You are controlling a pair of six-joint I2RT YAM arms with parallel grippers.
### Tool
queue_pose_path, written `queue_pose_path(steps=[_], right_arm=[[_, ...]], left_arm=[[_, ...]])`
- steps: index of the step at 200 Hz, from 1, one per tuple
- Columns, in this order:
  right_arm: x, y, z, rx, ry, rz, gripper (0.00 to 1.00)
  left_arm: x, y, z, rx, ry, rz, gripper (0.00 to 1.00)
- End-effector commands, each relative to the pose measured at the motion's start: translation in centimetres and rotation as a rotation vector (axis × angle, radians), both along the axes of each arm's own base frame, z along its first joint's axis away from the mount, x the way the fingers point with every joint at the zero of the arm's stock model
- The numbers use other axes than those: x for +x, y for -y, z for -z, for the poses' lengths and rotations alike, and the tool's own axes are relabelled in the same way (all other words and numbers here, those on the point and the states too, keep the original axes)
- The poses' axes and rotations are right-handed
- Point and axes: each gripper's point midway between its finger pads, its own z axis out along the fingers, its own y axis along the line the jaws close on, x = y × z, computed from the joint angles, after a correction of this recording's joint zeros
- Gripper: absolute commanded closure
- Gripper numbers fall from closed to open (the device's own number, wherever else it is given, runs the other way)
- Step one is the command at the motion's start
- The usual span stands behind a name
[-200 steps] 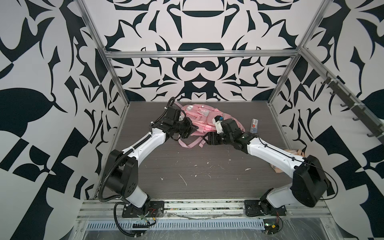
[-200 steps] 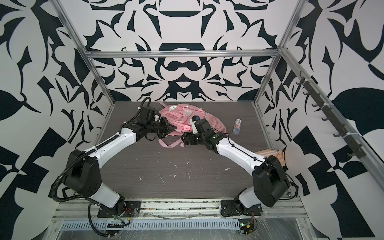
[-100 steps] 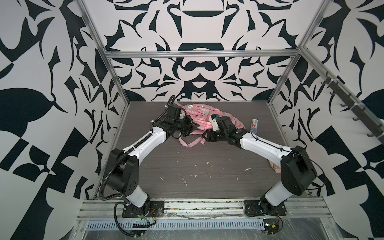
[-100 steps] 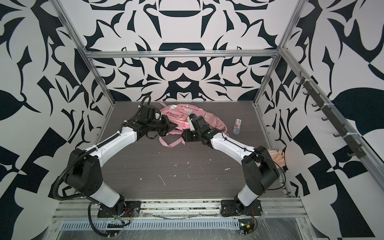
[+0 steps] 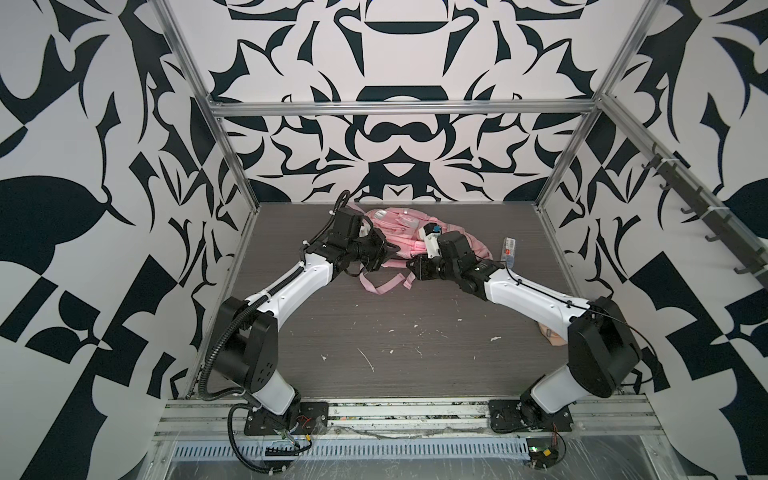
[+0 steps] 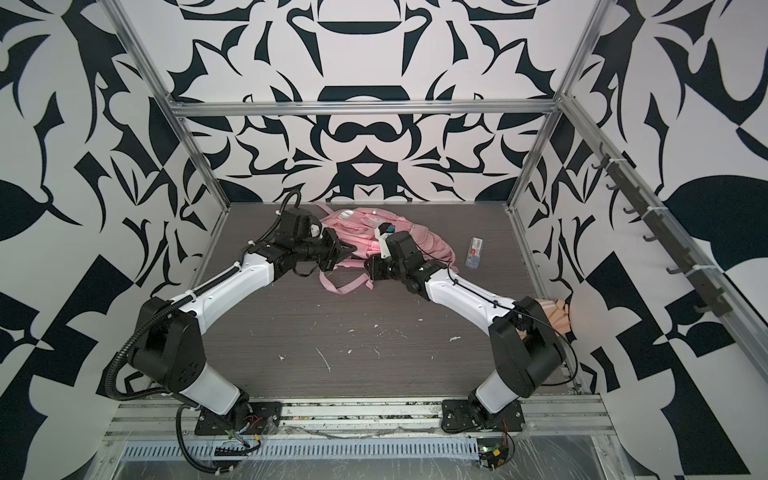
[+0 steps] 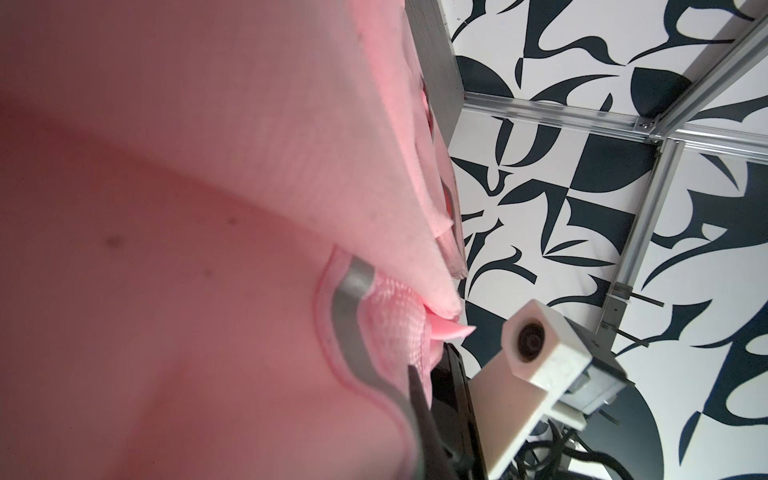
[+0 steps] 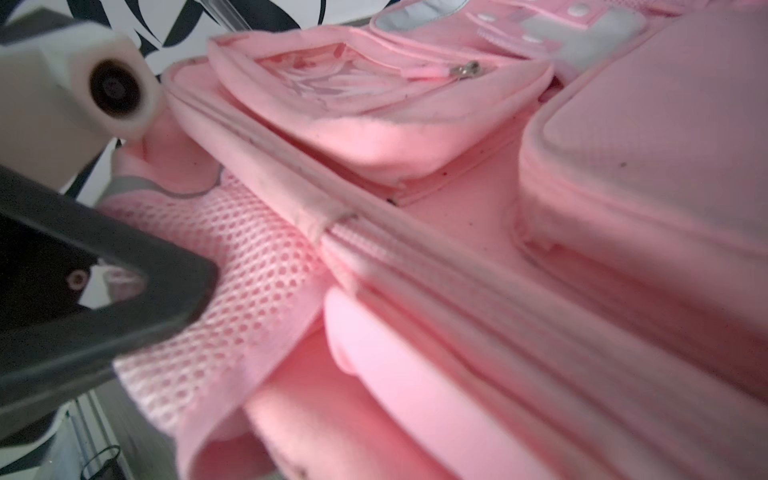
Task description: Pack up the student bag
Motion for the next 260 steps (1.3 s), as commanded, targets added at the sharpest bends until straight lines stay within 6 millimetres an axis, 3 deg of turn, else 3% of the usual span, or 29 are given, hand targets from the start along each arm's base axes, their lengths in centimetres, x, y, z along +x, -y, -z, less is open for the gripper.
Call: queue_pose_path(steps=[1,25,61,89,112,157,193,260], right_arm=[[1.9,0.1,-4.0,0.048,0.133,0.027,0.82],[2.3,0.2,-4.0,0.034,0.134,0.039,0.83],[2.3,0.3,-3.8,0.006,0.126,0.037,1.0],[1.3,1.9,-2.4,-0.063,0.098,0.059,1.0],[-0.2,3.9,-0.9,-0.157,0.067,0.077,1.0],[-3.4,6.6,0.6,-0.247,0.008,0.076,1.0],[-5.5,8.7,2.5,-0.317,-0.056,0.086,1.0],[-7.0,11.1,3.7,-0.421,-0.083,0.07,1.0]], left_arm=[[-1.3,2.1,-2.8,-0.096,0.044,0.109,1.0],[-1.3,2.1,-2.8,-0.099,0.046,0.111,1.0],[-1.3,2.1,-2.9,-0.102,0.043,0.111,1.0],[-0.5,1.1,-3.1,-0.077,0.071,0.061,1.0],[0.5,-0.4,-2.8,-0.008,0.103,0.012,1.0],[3.3,-5.8,0.2,0.149,0.119,-0.146,1.0],[5.3,-8.5,0.3,0.165,0.147,-0.213,1.0],[5.6,-12.8,2.7,0.239,0.123,-0.248,1.0]])
